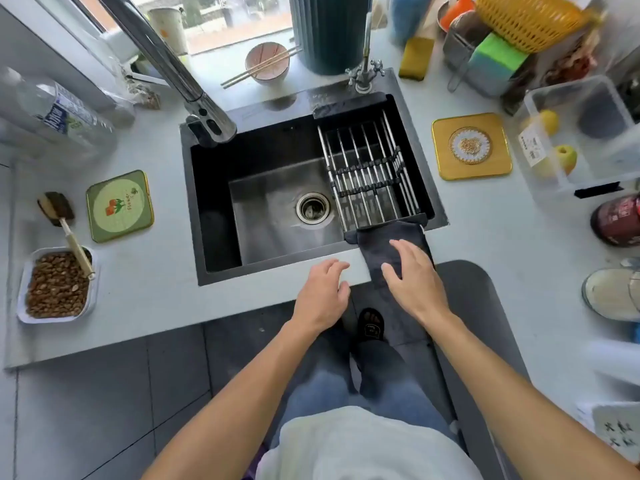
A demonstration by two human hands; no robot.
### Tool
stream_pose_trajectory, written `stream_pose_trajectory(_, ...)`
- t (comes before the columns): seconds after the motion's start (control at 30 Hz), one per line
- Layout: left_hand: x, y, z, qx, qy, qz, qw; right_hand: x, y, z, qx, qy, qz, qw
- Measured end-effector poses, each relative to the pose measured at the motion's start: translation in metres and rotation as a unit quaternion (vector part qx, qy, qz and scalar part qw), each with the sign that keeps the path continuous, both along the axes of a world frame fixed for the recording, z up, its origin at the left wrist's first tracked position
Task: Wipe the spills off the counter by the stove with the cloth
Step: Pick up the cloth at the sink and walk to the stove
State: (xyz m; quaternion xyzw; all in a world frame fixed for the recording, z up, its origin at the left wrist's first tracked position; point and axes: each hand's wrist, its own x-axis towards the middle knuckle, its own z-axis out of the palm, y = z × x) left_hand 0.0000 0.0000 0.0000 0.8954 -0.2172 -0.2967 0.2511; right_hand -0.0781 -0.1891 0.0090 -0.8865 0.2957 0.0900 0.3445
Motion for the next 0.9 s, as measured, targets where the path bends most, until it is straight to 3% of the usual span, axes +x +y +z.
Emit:
stream_pose_trajectory(0.23,0.008,-0.018,-0.046,0.112,-0.100,-0.088,0.985,0.033,0.008,-0.058,-0.134,0.111,0.062,0.983)
stream_pose_trajectory(0.57,-0.005,-0.006,-0.089,0.130,-0.144,-0.111,0.975,0.028,0.018,-0.096,-0.213,0.076,0.070,0.972)
stream_pose_trajectory(0.73,-0.002,-0.008,-0.078,0.145,-0.101,-0.126,0.976,0.031,0.014,-0.085,-0.163,0.050,0.053,0.984)
stream_pose_trajectory(0.9,0.005,-0.011,-0.046,0.119,-0.072,-0.100,0.985,0.018,-0.010,-0.054,0.057,-0.040,-0.035,0.997)
